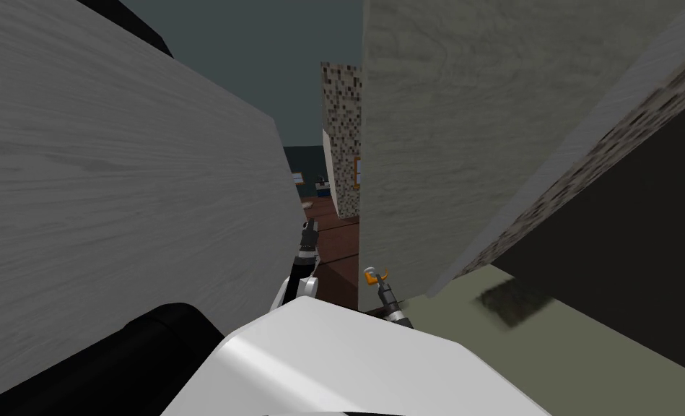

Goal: Push the door open

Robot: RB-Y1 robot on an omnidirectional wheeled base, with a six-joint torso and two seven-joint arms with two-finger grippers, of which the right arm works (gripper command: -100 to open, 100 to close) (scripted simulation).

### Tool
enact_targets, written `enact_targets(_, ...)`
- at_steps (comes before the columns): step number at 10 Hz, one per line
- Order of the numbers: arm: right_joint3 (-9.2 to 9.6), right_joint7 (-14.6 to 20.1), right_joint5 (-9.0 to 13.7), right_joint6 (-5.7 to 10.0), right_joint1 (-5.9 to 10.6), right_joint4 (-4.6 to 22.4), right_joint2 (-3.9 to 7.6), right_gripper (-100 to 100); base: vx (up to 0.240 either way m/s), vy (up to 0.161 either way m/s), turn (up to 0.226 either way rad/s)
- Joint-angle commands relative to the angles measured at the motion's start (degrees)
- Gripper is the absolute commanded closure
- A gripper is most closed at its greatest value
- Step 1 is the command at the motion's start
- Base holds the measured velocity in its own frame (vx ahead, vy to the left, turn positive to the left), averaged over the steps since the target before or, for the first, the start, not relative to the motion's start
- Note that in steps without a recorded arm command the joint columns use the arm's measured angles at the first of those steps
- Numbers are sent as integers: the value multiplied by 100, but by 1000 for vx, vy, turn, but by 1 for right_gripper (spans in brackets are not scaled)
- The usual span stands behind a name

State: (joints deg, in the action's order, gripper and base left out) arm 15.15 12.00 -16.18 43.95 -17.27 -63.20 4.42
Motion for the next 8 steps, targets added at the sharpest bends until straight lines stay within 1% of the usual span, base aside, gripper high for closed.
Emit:
enact_targets(1,-134,-44,69,39,69,-4,20,100,145,95,-24)
enact_targets(2,-215,-82,115,26,111,34,13,100,150,104,-59)
enact_targets(3,-257,-102,139,20,133,53,8,100,155,94,-39)
enact_targets(4,-348,-144,191,5,180,95,-5,100,172,123,-69)
enact_targets(5,-395,-166,217,-2,204,116,-12,100,144,130,-65)
enact_targets(6,-492,-212,272,-18,255,161,-32,100,148,136,-53)
enact_targets(8,-592,-259,329,-33,307,207,-55,100,127,96,-58)
